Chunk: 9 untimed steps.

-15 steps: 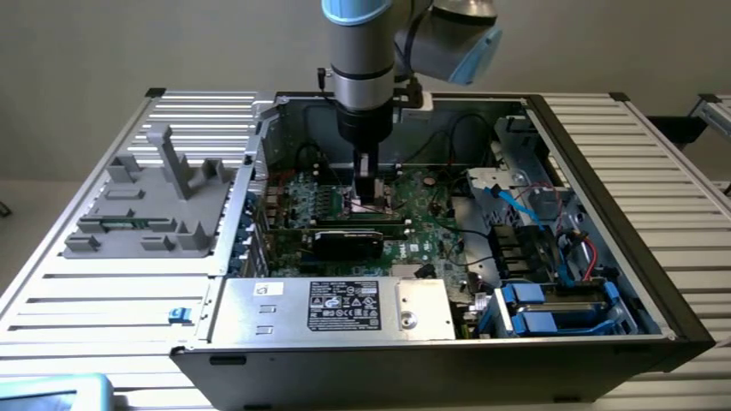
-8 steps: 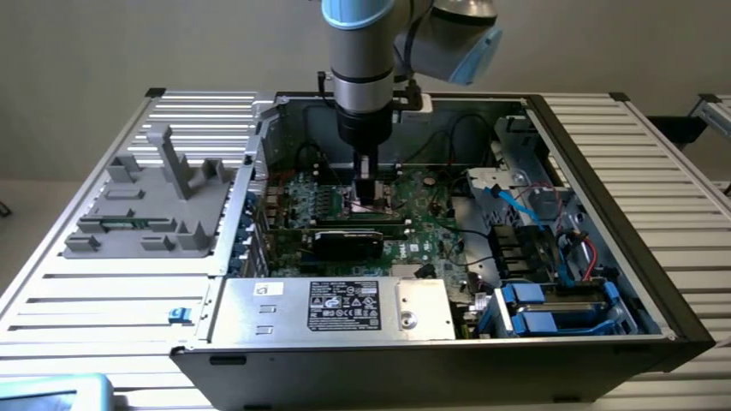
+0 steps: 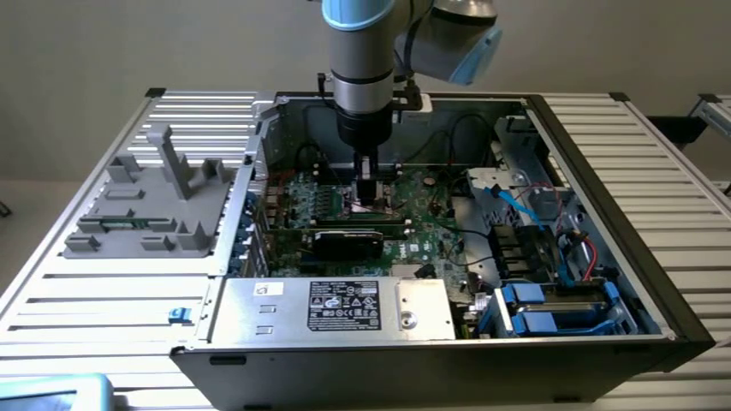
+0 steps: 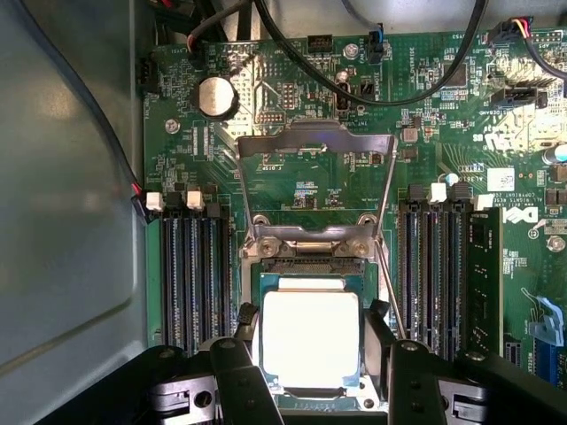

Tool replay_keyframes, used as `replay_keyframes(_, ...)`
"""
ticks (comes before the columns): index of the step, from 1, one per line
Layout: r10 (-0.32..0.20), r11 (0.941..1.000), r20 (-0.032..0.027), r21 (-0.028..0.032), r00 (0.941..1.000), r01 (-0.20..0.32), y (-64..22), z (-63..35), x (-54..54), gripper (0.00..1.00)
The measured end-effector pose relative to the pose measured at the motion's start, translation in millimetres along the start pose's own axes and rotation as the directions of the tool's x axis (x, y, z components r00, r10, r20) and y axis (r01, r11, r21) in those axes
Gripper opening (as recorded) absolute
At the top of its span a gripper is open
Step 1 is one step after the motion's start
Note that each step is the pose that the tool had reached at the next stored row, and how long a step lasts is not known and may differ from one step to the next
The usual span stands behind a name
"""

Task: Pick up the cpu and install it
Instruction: 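Place the cpu into insertion slot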

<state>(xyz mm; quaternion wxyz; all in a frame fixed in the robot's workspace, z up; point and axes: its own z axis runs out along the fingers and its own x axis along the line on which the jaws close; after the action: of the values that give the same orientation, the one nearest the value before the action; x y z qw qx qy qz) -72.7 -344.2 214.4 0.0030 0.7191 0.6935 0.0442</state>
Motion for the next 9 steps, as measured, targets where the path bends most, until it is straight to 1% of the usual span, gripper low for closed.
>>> replay_keyframes(1,0.000,1.0000,0.0012,-0.0002,1.0000,0.000,0.0,0.2,0.1,0.55)
replay_keyframes(2,0.000,1.0000,0.0038,-0.0003,1.0000,0.000,0.0,0.4,0.0,0.55)
replay_keyframes(3,0.000,1.0000,0.0080,-0.0003,1.0000,0.000,-0.1,0.5,0.0,0.55)
replay_keyframes(5,-0.002,1.0000,0.0204,-0.0008,0.9998,0.002,-0.1,1.0,0.0,0.55)
replay_keyframes(6,-0.002,1.0000,0.0242,-0.0009,0.9997,0.002,-0.2,1.2,0.3,0.55)
replay_keyframes(9,-0.004,1.0000,0.0243,-0.0007,0.9997,0.004,-0.5,2.3,0.4,0.55)
